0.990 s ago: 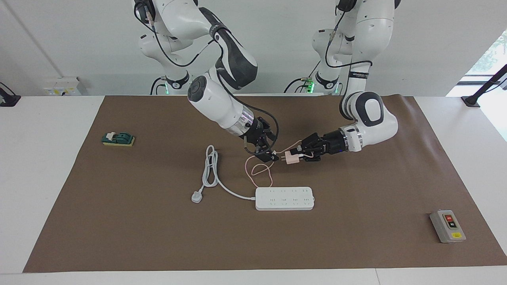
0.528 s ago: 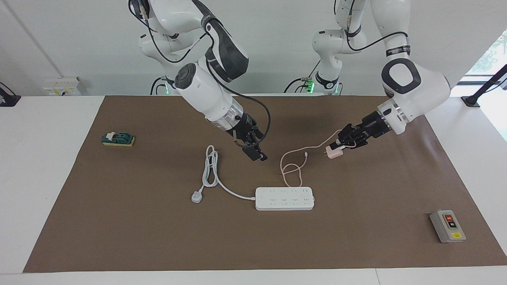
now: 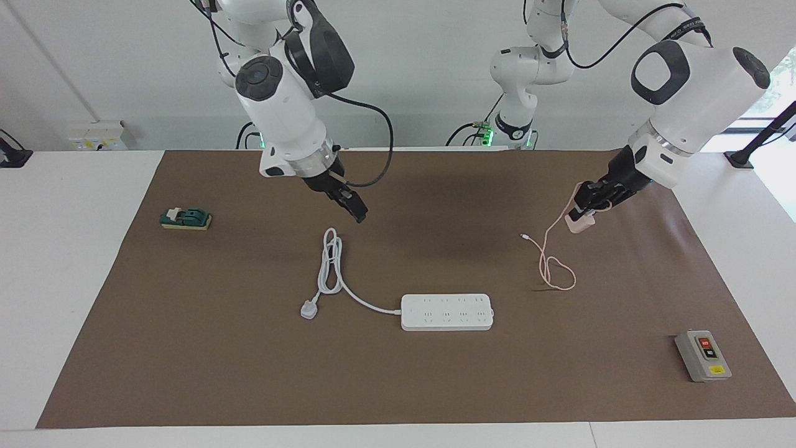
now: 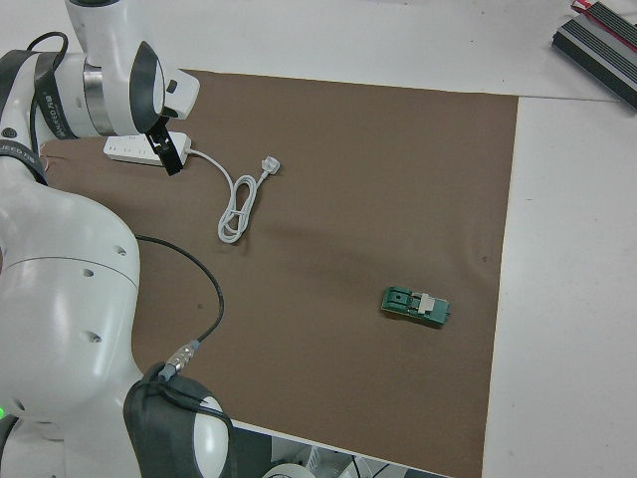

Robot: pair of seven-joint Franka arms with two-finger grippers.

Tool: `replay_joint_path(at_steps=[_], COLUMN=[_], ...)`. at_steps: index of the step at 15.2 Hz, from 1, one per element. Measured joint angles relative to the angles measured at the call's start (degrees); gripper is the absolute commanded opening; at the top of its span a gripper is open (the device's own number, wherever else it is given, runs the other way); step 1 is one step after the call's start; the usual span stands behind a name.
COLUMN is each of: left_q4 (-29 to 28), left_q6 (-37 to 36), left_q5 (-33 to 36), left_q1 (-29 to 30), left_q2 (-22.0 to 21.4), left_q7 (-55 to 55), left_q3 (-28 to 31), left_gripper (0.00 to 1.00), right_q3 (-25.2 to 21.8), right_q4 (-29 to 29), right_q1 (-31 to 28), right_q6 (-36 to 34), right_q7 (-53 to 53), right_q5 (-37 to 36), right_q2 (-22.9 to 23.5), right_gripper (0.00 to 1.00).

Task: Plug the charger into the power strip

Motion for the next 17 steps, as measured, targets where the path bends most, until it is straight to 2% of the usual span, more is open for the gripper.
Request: replay_joint_path(at_steps=[4, 6, 10, 17], left_q4=[0.1, 0.2, 0.2, 0.2], left_q6=[0.0, 0.0, -0.2, -1.7], left_q5=[0.2, 0.2, 0.2, 1.8], left_q1=[0.1, 0.1, 0.1, -2.1], left_q2=[0.4, 0.4, 0.4, 0.2], left_q7=[-0.1, -0.1, -2.2, -7.4], left_q3=[0.1, 0.3, 0.2, -0.5], left_gripper=[0.00, 0.00, 0.00, 0.00], right_q3=[-0.1, -0.2, 0.0, -0.1], right_q4=[0.0, 0.0, -0.1, -0.2], right_q1=[-7.2, -8.8, -9.8, -10.6], right_q6=[-5.0, -7.1, -11.4, -11.8], right_q7=[-20.1, -26.8, -32.4, -36.3], right_q5=[-2.5, -5.6, -8.8, -9.2], right_q2=[-3.7, -6.0, -9.6, -10.0], right_gripper=[1.00, 1.00, 1.00, 1.00])
